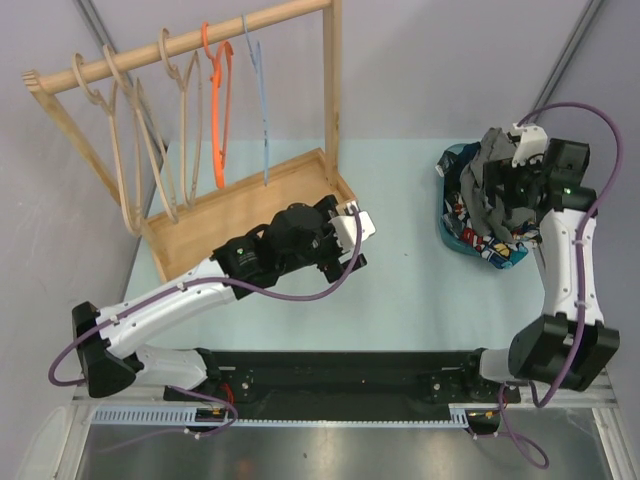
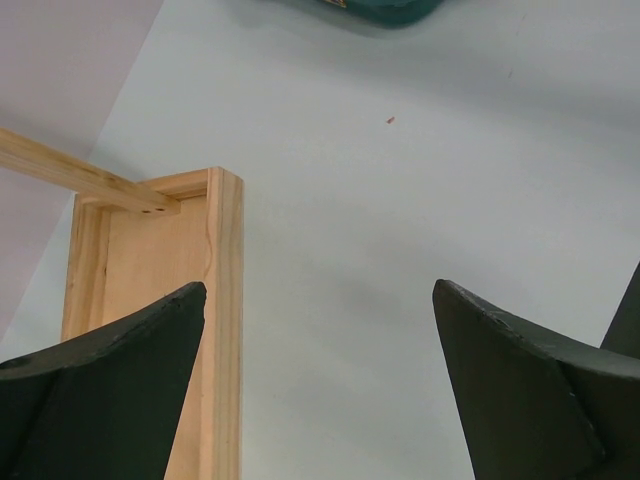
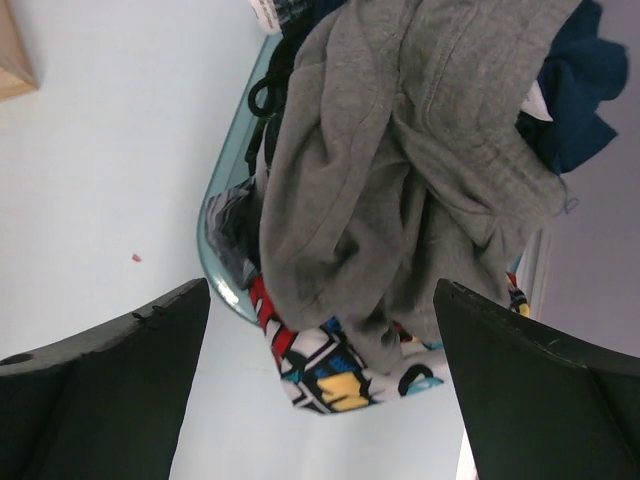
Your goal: Place the shorts on the hanger
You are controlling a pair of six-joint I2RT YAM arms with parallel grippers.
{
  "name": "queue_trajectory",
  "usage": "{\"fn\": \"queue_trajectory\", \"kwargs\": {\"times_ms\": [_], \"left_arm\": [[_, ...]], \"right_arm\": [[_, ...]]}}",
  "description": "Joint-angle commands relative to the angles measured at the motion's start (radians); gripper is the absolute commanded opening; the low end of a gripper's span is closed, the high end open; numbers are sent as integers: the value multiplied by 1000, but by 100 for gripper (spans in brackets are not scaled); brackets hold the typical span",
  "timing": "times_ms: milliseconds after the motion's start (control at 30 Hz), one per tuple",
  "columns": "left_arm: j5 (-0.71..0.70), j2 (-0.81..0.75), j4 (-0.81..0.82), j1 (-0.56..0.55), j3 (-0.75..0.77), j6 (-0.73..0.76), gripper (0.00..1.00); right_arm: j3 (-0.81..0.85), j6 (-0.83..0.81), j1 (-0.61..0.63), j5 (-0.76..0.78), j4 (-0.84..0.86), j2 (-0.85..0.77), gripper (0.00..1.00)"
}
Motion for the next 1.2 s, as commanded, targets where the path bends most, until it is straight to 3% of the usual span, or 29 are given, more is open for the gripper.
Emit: {"fn": "queue_trajectory", "kwargs": {"times_ms": [0, 333, 433, 467, 500, 567, 867, 1167], "left_arm": [[23, -60, 92, -7, -67, 16, 100], [-3, -77, 74, -6, -99, 43, 100], [-28, -72, 60, -6, -99, 43, 100], [-40, -71, 54, -6, -96, 39, 100], [-46, -60, 46, 5, -81, 33, 100], [-16, -54, 8, 28, -58, -8, 100], [66, -33, -14, 80, 34, -46, 100], [84, 0, -19, 82, 91, -70, 100]], "right_arm": [[44, 24, -3, 36, 84, 111, 100], [42, 75, -7, -50, 118, 308, 100], [81, 64, -13, -113, 89, 343, 72], [99, 66, -16, -133, 53, 346, 35], [143, 73, -25, -153, 37, 345, 18], [197, 95, -37, -185, -15, 326, 0], [483, 196, -132, -308, -64, 193, 0], [797, 291, -138, -398, -34, 200, 0]]}}
